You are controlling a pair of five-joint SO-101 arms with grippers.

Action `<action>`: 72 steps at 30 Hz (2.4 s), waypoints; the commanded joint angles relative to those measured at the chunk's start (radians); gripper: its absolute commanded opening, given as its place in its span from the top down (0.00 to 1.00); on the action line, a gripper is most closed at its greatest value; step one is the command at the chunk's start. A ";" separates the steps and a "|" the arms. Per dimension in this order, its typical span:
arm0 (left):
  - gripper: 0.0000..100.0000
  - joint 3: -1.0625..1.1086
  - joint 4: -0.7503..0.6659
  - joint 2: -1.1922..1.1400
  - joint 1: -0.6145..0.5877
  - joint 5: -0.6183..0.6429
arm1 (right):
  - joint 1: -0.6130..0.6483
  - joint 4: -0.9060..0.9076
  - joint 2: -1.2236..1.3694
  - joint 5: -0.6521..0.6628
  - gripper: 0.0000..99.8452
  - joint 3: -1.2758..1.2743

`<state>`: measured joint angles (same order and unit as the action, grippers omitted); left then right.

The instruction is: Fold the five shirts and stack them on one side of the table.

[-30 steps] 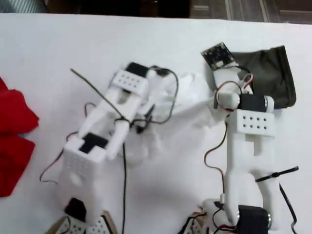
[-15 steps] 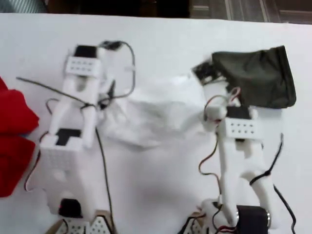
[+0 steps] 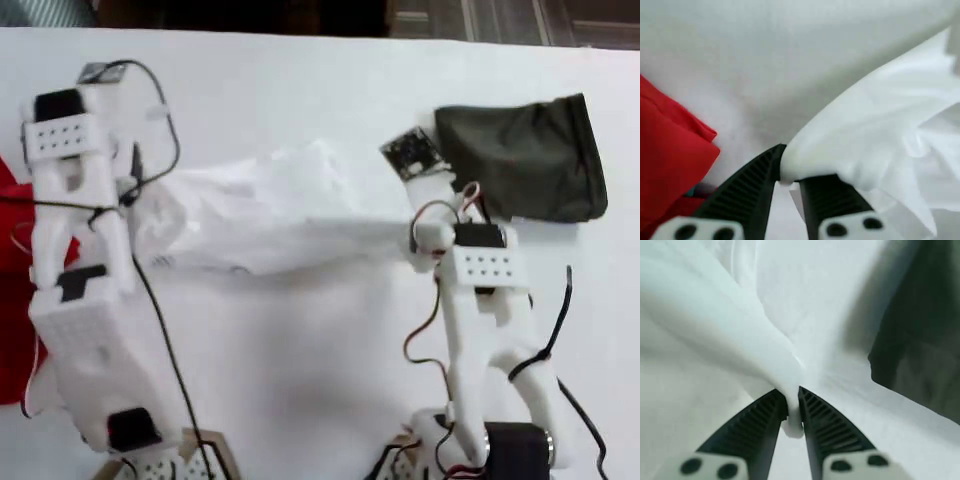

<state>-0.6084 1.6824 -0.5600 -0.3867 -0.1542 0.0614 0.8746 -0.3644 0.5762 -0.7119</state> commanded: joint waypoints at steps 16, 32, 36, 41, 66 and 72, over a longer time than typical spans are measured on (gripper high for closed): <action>0.79 -0.119 0.106 0.104 -0.074 -0.103 | 0.042 0.088 -0.010 0.000 0.98 0.028; 0.79 0.282 0.015 0.292 0.310 -0.255 | 0.028 0.036 -0.007 -0.003 0.98 0.020; 0.79 0.423 -0.127 0.292 0.239 -0.261 | 0.025 0.039 -0.008 0.003 0.98 0.021; 0.79 0.545 -0.232 0.292 0.160 -0.354 | 0.025 0.039 -0.008 0.003 0.98 0.021; 0.97 0.170 -0.021 0.302 0.103 -0.354 | 0.024 -0.111 -0.010 -0.061 0.98 0.046; 0.97 -0.054 0.104 0.305 0.100 -0.345 | -0.035 -0.062 -0.010 -0.098 0.98 0.210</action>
<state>-0.5577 1.7515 -0.3330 -0.2731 -0.5086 0.0629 0.7933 -0.3613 0.4902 -0.6183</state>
